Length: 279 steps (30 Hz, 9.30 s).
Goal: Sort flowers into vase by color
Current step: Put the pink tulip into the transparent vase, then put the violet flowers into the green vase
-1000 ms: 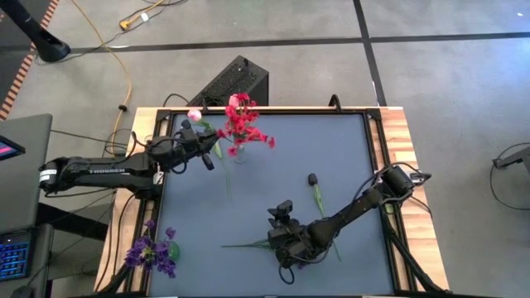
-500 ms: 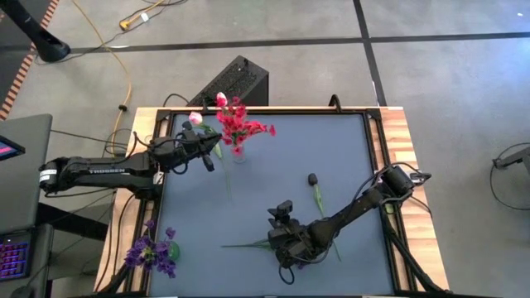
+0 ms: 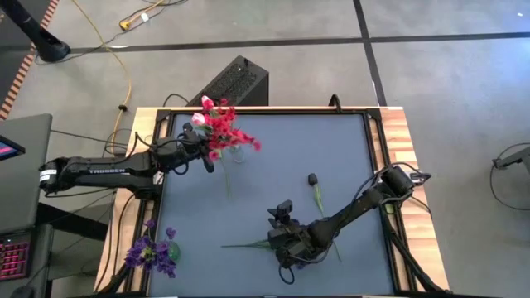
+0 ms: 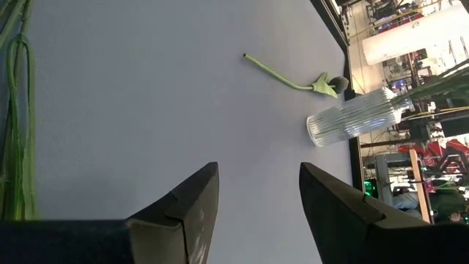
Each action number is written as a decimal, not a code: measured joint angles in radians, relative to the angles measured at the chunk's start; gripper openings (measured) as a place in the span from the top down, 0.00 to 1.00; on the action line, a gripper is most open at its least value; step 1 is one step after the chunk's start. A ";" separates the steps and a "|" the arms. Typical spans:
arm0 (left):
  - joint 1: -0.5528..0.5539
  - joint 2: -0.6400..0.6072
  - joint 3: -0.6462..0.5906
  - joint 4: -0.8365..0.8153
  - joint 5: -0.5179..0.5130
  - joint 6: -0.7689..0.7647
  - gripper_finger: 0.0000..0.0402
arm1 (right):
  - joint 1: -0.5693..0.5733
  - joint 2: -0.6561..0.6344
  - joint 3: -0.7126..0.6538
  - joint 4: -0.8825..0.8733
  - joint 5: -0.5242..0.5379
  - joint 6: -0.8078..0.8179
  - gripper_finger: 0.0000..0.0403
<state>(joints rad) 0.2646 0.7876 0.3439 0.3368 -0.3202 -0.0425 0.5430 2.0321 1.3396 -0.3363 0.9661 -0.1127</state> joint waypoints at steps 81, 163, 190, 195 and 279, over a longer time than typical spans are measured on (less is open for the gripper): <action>0.020 0.035 0.001 -0.193 0.284 -0.095 0.48 | 0.021 -0.373 0.000 -0.286 -0.197 0.488 0.47; -0.788 0.961 0.340 -0.060 0.118 -0.107 0.98 | 0.095 -0.342 -0.056 -0.314 -0.388 0.813 0.47; -0.577 0.525 0.114 0.311 -0.256 0.300 1.00 | 0.370 -0.429 -0.055 -0.235 0.064 0.902 0.54; -0.554 0.460 -0.058 0.686 -0.147 0.334 1.00 | 0.347 -0.331 -0.055 -0.126 0.079 0.865 0.54; -0.584 0.441 -0.028 0.760 0.304 0.289 0.99 | -0.222 -0.308 -0.189 1.002 -0.836 -0.269 0.77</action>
<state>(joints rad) -0.3199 1.2285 0.3157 1.0966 -0.0158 0.2463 0.3206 1.7245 1.1507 0.6655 0.1299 -0.3820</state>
